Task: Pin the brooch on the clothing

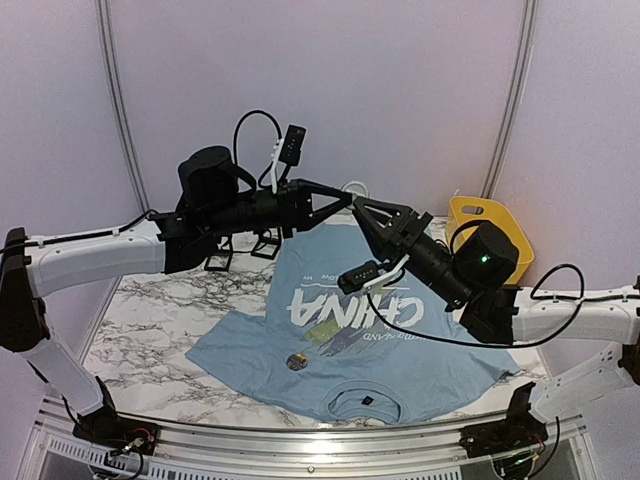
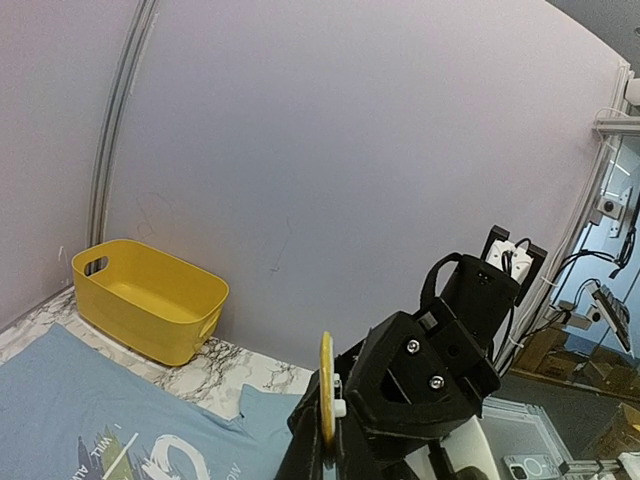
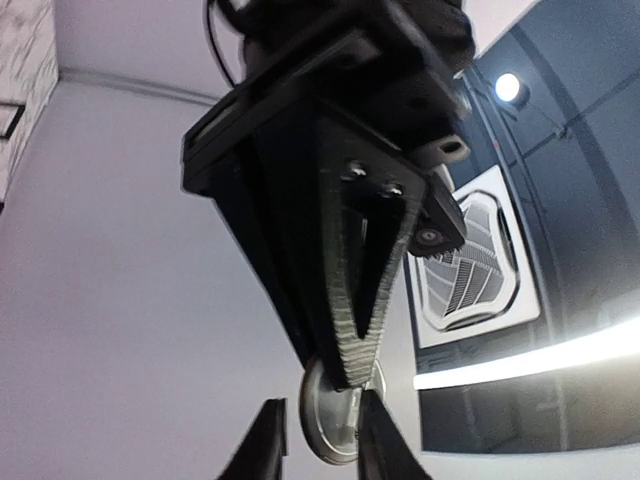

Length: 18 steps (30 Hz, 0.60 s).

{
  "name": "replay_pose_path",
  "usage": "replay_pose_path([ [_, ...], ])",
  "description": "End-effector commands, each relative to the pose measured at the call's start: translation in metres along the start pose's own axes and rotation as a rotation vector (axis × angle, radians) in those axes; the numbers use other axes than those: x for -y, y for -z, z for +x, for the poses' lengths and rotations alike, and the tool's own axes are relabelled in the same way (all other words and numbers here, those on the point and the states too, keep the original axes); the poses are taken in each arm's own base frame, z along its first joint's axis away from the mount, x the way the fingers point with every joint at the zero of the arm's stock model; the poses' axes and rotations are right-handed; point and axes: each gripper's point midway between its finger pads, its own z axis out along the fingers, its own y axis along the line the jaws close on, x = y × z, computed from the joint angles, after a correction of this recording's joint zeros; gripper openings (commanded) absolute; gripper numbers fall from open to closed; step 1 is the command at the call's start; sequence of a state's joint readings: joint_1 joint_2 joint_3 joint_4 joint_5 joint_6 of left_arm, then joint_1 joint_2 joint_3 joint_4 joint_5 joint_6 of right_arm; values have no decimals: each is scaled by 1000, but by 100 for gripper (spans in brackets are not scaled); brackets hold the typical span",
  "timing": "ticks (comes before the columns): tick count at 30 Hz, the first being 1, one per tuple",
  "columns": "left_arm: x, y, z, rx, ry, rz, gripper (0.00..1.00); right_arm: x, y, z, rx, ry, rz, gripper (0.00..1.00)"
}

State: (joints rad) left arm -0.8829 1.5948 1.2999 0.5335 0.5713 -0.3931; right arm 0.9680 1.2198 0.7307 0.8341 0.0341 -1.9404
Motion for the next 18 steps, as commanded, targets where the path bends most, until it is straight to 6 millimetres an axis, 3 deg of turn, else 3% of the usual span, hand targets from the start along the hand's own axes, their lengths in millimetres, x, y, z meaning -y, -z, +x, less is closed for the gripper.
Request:
replay_pose_path([
  [1, 2, 11, -11, 37, -91, -3, 0, 37, 3, 1, 39, -206, 84, 33],
  [7, -11, 22, -5, 8, -204, -89, 0, 75, 12, 0, 222, -864, -70, 59],
  [9, -11, 23, 0, -17, -248, -92, 0, 80, 10, 4, 272, -1092, -183, 68],
  [12, -9, 26, 6, -52, -313, -98, 0, 69, 5, 14, 270, -1387, -429, 76],
  [14, -8, 28, 14, -89, -372, -104, 0, 61, 1, 19, 262, -1534, -585, 78],
  [18, -5, 28, 26, -167, -450, -105, 0, 44, -8, 26, 256, -1735, -804, 62],
])
